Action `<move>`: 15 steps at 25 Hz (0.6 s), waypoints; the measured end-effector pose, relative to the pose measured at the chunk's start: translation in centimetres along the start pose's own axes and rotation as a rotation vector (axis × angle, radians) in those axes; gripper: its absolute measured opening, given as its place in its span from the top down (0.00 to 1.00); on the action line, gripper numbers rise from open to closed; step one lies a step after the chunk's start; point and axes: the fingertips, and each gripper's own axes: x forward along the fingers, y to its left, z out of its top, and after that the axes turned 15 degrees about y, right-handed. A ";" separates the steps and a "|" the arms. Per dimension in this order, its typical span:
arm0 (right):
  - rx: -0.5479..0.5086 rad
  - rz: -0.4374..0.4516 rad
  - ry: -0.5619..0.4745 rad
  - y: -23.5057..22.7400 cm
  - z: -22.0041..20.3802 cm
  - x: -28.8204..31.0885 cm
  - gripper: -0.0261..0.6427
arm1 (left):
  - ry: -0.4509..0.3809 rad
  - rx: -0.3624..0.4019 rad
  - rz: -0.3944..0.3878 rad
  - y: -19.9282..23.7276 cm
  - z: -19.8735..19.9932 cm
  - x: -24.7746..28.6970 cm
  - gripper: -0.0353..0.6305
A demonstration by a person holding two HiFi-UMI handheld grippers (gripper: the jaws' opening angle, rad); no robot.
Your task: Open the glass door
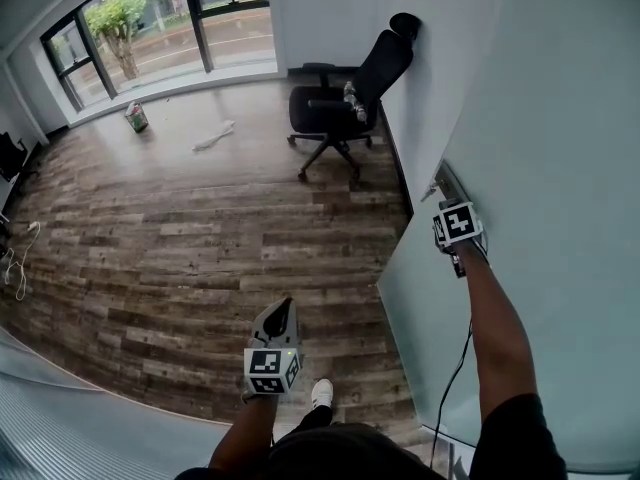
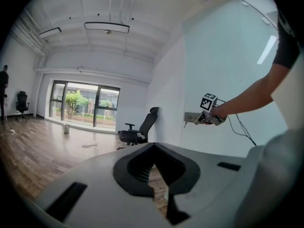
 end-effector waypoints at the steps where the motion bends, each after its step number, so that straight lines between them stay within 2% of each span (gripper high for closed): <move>1: 0.018 0.006 -0.014 -0.1 -0.2 -0.5 0.82 | -0.005 0.006 0.008 0.1 0.1 -0.6 0.94; 4: 0.071 -0.004 -0.120 -0.7 -0.6 -2.9 0.77 | -0.012 0.017 0.028 0.7 0.4 -2.3 0.94; 7: 0.093 -0.068 -0.295 -1.1 -1.0 -7.1 0.76 | -0.013 0.007 0.031 0.4 0.3 -3.9 0.94; 11: 0.144 -0.056 -0.488 0.9 -3.5 -14.1 0.85 | -0.020 0.020 0.026 -1.3 -0.2 -6.8 0.94; 15: 0.160 0.002 -0.626 5.7 -8.4 -20.2 0.94 | -0.050 0.049 0.015 -4.4 -1.1 -10.8 0.94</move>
